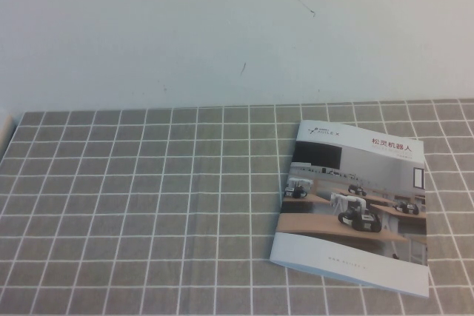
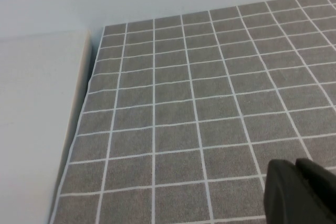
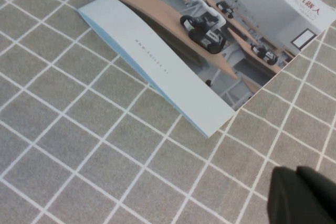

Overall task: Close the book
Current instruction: 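Close the open booklet and leave it lying on the table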

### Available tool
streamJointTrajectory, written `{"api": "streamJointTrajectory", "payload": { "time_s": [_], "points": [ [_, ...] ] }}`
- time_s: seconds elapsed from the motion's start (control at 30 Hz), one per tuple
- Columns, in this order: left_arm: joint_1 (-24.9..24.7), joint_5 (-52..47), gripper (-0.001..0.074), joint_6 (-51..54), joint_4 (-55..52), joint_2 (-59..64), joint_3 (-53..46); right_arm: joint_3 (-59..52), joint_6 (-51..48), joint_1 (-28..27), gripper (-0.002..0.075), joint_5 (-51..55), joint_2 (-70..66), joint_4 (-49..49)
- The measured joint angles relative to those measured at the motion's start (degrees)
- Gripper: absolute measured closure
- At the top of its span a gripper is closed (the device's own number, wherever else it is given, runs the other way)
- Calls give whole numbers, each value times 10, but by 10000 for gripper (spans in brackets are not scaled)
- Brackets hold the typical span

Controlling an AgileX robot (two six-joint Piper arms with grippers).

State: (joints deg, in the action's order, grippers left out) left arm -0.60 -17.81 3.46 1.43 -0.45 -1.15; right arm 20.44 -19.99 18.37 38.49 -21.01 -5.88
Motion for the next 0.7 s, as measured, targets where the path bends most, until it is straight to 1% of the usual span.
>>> {"api": "streamJointTrajectory", "payload": {
  "time_s": [0.5, 0.7],
  "points": [
    [0, -4, 739, -15, 1, -1, 1, 0, 0, 0, 729, 0, 0, 0],
    [0, -4, 739, -48, 0, -2, 1, 0, 0, 0, 729, 0, 0, 0]
  ]
}}
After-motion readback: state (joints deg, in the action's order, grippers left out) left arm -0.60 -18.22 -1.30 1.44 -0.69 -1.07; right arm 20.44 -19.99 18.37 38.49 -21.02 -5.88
